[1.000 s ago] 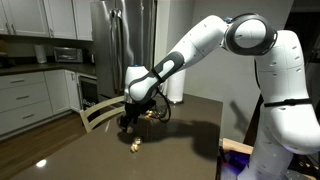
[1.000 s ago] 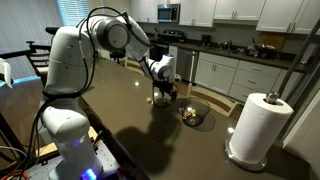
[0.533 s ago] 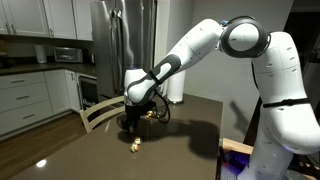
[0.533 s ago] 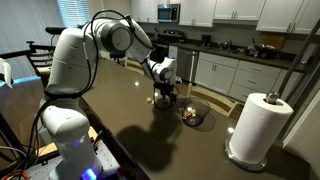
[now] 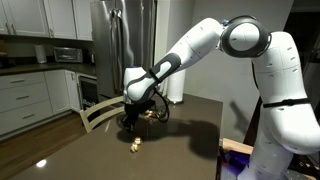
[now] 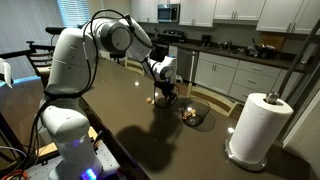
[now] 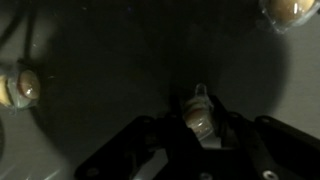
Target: Put the object on the table into the trash can.
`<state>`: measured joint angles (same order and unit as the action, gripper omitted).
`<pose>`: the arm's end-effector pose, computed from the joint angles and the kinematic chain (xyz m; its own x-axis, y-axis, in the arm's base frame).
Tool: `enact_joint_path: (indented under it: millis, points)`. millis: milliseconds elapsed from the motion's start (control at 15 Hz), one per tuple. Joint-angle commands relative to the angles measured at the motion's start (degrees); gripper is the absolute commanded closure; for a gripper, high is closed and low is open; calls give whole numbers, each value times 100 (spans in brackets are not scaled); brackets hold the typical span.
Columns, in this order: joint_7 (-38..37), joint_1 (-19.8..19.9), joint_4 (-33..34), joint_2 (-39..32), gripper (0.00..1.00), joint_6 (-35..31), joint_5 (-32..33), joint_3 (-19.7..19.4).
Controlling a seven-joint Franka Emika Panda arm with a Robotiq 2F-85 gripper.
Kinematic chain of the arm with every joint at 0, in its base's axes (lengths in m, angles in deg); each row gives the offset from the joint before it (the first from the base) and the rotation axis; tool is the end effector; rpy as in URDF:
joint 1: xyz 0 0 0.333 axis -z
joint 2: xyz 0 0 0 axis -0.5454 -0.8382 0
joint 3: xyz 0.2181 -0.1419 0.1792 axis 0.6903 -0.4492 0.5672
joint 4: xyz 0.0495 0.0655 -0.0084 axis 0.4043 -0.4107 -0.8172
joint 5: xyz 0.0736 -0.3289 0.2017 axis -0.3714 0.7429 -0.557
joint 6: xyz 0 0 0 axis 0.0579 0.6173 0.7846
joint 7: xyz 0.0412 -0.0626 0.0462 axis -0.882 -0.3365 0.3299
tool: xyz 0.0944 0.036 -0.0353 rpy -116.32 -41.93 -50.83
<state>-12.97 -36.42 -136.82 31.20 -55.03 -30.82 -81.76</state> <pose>0.6225 0.0486 0.2658 0.9984 0.0278 0.0499 0.0292 -0.9992 -0.0268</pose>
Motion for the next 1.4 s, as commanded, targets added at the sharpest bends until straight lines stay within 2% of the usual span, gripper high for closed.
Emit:
enact_joint_path:
  millis: [0,400,733,1333]
  points:
    - [-178,-36,-77,440,89,424,117,-36]
    - [-573,45,-338,1563,91,643,342,-242]
    - [-1037,299,-475,2308,91,626,393,-497]
    - [-2172,861,-744,2511,91,1180,675,-832]
